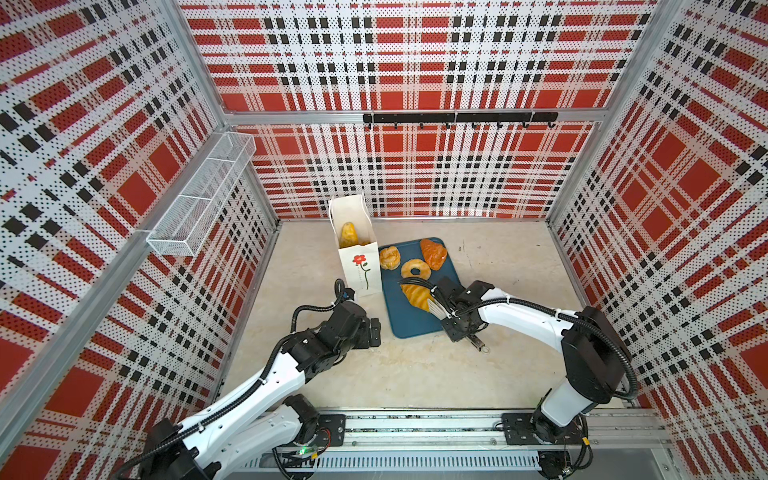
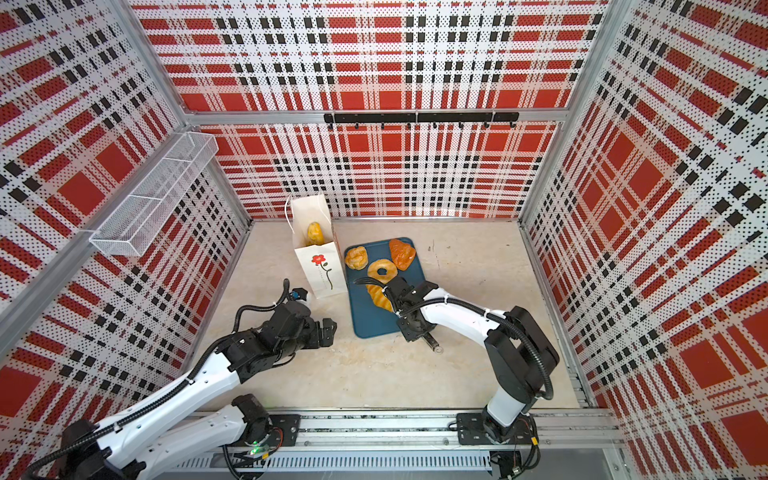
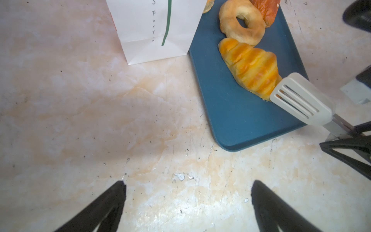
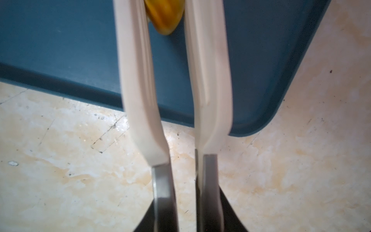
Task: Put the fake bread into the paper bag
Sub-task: 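Lower the right gripper's tongs toward the large striped croissant on the tray, then position the open tongs with the right gripper around the striped croissant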
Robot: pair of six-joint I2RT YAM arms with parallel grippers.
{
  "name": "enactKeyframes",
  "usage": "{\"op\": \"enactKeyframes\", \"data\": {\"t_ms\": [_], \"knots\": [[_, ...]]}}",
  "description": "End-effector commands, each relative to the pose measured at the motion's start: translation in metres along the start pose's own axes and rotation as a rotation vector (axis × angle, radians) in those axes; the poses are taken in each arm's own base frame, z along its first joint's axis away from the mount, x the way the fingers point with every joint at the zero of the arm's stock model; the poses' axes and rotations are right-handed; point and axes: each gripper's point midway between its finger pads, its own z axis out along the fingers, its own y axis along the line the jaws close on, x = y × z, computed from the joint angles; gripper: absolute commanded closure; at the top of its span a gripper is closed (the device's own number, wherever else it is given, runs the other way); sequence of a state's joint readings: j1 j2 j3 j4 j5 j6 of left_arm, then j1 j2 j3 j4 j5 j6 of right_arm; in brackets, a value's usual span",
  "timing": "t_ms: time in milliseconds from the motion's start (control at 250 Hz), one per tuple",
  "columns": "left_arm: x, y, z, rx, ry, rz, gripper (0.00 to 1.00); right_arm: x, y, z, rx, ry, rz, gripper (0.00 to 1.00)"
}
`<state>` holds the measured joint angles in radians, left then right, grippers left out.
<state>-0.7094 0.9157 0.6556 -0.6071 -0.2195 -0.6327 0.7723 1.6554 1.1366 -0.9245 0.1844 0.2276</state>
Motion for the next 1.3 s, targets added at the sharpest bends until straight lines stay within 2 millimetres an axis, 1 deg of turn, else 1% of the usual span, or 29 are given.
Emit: {"op": "enactKeyframes", "data": {"t_ms": [0,184,264,420,488,508,560,724,1004,1297], "knots": [[-0.007,-0.003,0.0,-0.005,-0.036,-0.012,0.01,-0.01,-0.002,-0.01,-0.01,-0.064,0.016,0.64],[-0.009,-0.006,-0.002,-0.001,-0.044,-0.007,0.01,-0.014,-0.002,-0.019,-0.02,-0.105,0.039,0.57],[-0.009,-0.007,-0.003,0.001,-0.047,-0.006,0.01,-0.016,-0.003,-0.023,-0.024,-0.121,0.053,0.55],[-0.005,-0.009,-0.003,-0.014,-0.049,0.014,0.01,-0.017,-0.003,-0.029,-0.032,-0.145,0.077,0.48],[-0.003,-0.01,-0.002,-0.017,-0.046,0.02,0.01,-0.017,-0.004,-0.03,-0.033,-0.149,0.08,0.47],[-0.003,-0.01,-0.002,-0.016,-0.045,0.02,0.01,-0.016,0.0,-0.03,-0.054,-0.144,0.078,0.46],[-0.002,-0.011,-0.001,-0.015,-0.041,0.025,0.01,-0.017,0.003,-0.03,-0.066,-0.144,0.072,0.46],[0.0,-0.013,0.0,-0.016,-0.035,0.033,0.01,-0.02,0.007,-0.026,-0.065,-0.136,0.038,0.44],[0.004,-0.016,0.001,-0.02,-0.031,0.034,0.01,-0.028,0.013,-0.015,-0.07,-0.122,-0.002,0.36],[0.006,-0.016,0.003,-0.025,-0.026,0.042,0.01,-0.032,0.016,-0.005,-0.061,-0.092,-0.019,0.34]]}}
